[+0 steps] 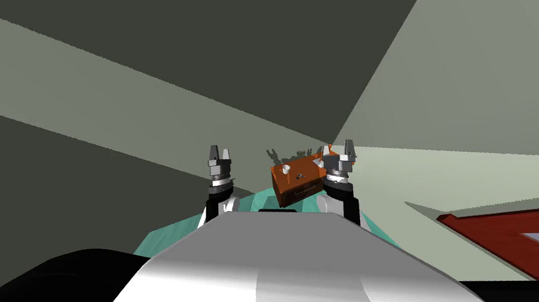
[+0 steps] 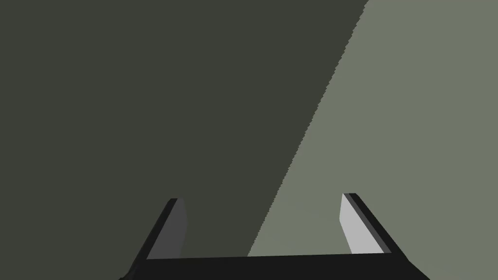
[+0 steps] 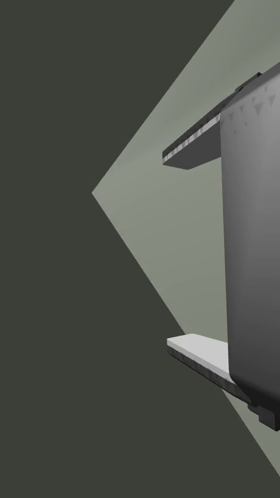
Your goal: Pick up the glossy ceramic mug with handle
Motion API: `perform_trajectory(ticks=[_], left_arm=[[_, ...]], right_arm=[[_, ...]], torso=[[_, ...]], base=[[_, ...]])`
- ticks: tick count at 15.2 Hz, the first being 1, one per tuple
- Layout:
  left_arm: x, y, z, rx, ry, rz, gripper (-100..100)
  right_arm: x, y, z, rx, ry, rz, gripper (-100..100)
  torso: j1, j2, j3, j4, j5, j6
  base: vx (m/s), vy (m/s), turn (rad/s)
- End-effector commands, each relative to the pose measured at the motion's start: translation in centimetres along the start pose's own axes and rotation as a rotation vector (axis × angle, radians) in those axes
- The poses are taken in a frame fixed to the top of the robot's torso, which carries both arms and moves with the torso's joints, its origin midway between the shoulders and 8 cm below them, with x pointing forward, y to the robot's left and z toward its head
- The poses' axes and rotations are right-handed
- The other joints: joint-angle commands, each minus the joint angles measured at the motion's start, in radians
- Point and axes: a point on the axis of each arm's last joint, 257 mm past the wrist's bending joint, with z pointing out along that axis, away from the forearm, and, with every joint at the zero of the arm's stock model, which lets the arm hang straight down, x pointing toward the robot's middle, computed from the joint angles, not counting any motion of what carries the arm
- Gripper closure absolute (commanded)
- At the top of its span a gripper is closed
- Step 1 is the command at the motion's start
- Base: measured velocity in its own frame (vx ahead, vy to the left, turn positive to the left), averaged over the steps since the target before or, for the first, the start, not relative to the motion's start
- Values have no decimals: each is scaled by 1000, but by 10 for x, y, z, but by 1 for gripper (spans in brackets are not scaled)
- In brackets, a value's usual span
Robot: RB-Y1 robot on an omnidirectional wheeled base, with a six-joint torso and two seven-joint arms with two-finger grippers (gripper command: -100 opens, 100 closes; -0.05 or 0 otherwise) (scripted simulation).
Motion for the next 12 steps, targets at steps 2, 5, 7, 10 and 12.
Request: perform_trajectory(ticks=[2,5,7,10,12], left_arm=[[0,0,0,0,0,0,0],[0,0,0,0,0,0,0],[0,0,0,0,0,-1,0],[0,0,0,0,0,-1,0],[0,0,0,0,0,0,0]], right_arm=[[6,-15,-3,53,57,-39,-100],[11,-39,-10,127,95,-75,-100],[12,-54,-17,175,109,-93,-100],[14,-90,-35,290,130,-130,-100],[15,-110,-47,355,138,-149,-100]], torso=[[1,1,1,0,0,0],[6,6,4,1,1,0],[11,10,6,2,2,-1],[12,12,7,2,2,-1],[11,11,7,2,2,0]], base=[[-54,48,61],[-110,103,74],[-156,165,125],[-153,146,128],[-113,116,86]])
